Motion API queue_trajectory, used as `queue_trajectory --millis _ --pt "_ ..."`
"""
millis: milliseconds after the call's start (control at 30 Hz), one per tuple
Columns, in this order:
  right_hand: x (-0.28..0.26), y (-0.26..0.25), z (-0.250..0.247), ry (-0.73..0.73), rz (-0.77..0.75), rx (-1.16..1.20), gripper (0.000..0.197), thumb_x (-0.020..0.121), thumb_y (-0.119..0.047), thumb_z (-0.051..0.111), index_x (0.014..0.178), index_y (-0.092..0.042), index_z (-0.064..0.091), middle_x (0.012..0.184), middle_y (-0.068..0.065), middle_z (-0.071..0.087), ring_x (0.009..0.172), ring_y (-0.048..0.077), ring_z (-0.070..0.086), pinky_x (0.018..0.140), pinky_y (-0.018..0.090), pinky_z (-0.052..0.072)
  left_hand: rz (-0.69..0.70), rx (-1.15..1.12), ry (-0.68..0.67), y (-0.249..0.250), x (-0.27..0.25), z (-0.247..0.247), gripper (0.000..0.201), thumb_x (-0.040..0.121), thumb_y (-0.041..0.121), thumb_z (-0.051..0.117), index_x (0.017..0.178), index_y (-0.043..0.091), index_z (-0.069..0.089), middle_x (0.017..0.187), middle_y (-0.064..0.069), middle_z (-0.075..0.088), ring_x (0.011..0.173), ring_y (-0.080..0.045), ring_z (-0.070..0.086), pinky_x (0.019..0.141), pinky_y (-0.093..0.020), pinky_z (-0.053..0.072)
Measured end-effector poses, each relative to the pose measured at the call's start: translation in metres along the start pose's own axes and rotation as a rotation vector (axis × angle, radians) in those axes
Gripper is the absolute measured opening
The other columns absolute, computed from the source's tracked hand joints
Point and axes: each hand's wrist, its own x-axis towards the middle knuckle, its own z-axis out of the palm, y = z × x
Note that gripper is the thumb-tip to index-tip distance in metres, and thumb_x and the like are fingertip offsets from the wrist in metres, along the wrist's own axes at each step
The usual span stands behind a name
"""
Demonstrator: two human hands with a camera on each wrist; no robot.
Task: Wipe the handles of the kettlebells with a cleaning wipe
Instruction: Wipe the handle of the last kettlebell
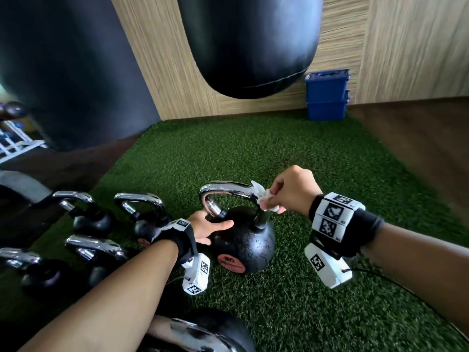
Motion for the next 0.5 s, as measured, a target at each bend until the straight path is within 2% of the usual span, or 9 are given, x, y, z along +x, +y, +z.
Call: queue_trajectory --millis 100,200,333,433,500 --pt "-0.004 0.016 0.007 -0.048 0.087 0.033 0.031 0.057 -0.018 0.096 0.07 -0.006 0.071 0.065 0.003 0.073 0.056 0.011 0.073 0.052 0.026 0.059 -0.011 -0.007 0.011 0.001 -0.001 0.0 0.089 0.069 0.043 0.091 0.141 0.007 0.052 0.144 -0.009 0.054 0.126 -0.025 0.059 0.081 -0.041 0.063" --pt "-0.008 0.029 0.018 -0.071 0.118 0.008 0.029 0.06 -0.023 0.094 0.071 -0.008 0.072 0.068 0.003 0.074 0.058 0.011 0.072 0.052 0.023 0.057 -0.014 -0.017 0.006 0.002 -0.003 0.001 0.079 0.069 0.043 0.091 0.13 0.009 0.054 0.142 -0.01 0.054 0.118 -0.023 0.061 0.08 -0.041 0.063" --pt "-0.006 0.042 0.031 -0.002 0.136 0.046 0.029 0.058 -0.026 0.096 0.07 -0.011 0.074 0.069 0.001 0.074 0.063 0.013 0.074 0.058 0.033 0.063 -0.024 0.009 0.01 0.003 -0.005 -0.001 0.095 0.065 0.049 0.092 0.137 0.005 0.049 0.142 -0.01 0.05 0.118 -0.025 0.062 0.076 -0.037 0.064" --pt "-0.007 0.05 0.045 -0.023 0.185 0.056 0.026 0.061 -0.026 0.094 0.07 -0.014 0.073 0.07 0.0 0.074 0.062 0.012 0.074 0.058 0.033 0.063 -0.001 0.035 0.002 0.005 -0.009 0.0 0.061 0.068 0.049 0.09 0.108 0.019 0.056 0.13 -0.007 0.059 0.109 -0.022 0.065 0.079 -0.041 0.064" --pt "-0.009 0.055 0.055 -0.052 0.194 0.086 0.024 0.064 -0.024 0.093 0.072 -0.014 0.073 0.069 0.0 0.075 0.059 0.01 0.074 0.058 0.034 0.064 -0.007 0.076 0.003 0.006 -0.01 0.002 0.057 0.071 0.052 0.087 0.109 0.022 0.057 0.125 -0.005 0.065 0.109 -0.021 0.065 0.082 -0.043 0.063"
